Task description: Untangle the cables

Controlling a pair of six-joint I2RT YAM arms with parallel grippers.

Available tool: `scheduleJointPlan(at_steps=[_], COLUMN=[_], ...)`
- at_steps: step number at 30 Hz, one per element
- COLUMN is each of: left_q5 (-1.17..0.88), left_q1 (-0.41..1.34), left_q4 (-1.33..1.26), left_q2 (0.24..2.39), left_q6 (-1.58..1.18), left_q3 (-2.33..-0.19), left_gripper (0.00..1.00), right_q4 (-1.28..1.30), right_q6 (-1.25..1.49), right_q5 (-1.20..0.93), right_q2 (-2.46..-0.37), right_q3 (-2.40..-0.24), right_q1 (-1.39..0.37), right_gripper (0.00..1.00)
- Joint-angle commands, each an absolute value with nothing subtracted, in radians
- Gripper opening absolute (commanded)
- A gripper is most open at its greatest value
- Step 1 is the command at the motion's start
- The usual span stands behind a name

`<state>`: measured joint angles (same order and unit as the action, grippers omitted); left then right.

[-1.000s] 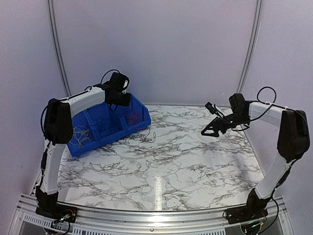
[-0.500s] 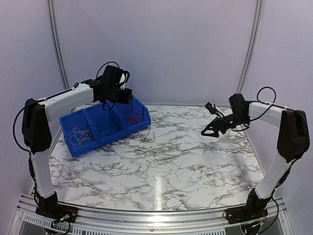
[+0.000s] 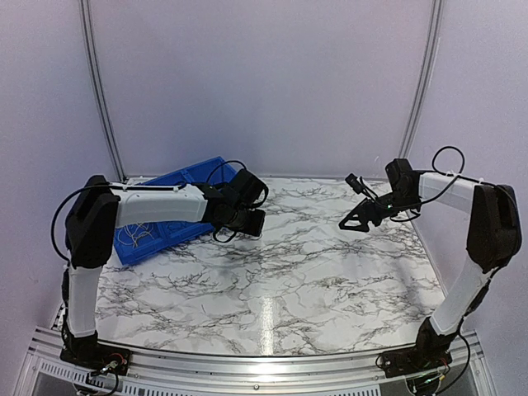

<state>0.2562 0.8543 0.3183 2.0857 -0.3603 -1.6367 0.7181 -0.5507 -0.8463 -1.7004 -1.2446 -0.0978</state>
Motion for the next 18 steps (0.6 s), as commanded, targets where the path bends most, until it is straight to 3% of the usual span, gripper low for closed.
scheduleJointPlan(at_steps=[1,9,16,18], left_q5=[0.296,0.251,0.277,0.289], left_q1=[0.843,0.836,0.827,0.826], left_q4=[0.294,0.275,0.262,0.261], left_q2=[2.163,2.306,2.317,2.284], left_q6=[-0.461,-0.497,-0.506,-0.482], left_q3=[-1.703,-1.790,-1.798,-1.788], left_gripper=[0.47,0.41,0.04,0.00], right_q4=[0.716,0.724,0.730,0.732], right_q6=[-0.555,-0.564,-0.570,-0.572], right_q5=[-0.842,-0.837,-0.842,-0.841], right_q2=[-1.707,-1.716,-1.726,-1.727], right_q3=[-1.250,-1.253,-1.254,-1.255], right_q1=[-0.104,-0.105,-0.104,-0.104], right_gripper=[0.99,0.98,0.99,0.98])
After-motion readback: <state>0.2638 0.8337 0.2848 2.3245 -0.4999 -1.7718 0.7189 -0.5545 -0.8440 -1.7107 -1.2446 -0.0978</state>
